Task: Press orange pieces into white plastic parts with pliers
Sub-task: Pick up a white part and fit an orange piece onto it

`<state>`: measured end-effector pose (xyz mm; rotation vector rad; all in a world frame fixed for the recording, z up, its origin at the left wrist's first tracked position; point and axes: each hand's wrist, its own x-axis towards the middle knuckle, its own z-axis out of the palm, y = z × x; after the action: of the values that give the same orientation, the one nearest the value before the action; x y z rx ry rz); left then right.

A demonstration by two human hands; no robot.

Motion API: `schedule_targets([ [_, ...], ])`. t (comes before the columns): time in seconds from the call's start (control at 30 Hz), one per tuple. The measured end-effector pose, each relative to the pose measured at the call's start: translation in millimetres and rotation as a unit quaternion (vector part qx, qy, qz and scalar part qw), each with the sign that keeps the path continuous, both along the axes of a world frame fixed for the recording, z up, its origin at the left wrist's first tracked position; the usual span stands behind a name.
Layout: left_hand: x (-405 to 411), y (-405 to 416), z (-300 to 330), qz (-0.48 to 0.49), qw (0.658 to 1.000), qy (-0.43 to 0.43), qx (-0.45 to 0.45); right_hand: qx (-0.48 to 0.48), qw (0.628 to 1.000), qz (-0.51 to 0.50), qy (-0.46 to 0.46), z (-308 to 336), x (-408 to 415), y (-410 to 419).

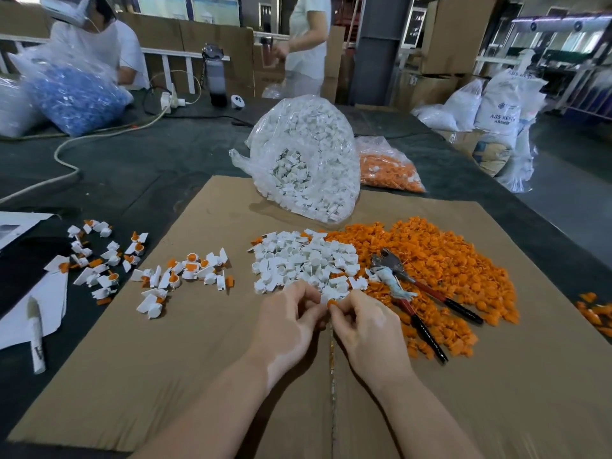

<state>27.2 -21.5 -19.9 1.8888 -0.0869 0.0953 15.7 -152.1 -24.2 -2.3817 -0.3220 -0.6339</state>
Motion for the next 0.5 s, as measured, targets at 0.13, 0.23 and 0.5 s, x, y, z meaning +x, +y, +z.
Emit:
schedule_targets([
  [0.13,2.2,2.0,2.1,0.003,0.992,0.053,-0.113,0.074,0.996,0.032,0.026,-0.5,0.4,-3.8],
  [0.23,3.5,4.7,2.6,-0.008,0.987,0.057,-0.149,0.111,0.993,0.036,0.015,0.1,0.4,-4.2],
  [0.5,2.4,5.5,2.5,-0.026,0.989,0.041,-0.139,0.068,0.996,0.064,-0.013,4.7,0.3,-3.8],
])
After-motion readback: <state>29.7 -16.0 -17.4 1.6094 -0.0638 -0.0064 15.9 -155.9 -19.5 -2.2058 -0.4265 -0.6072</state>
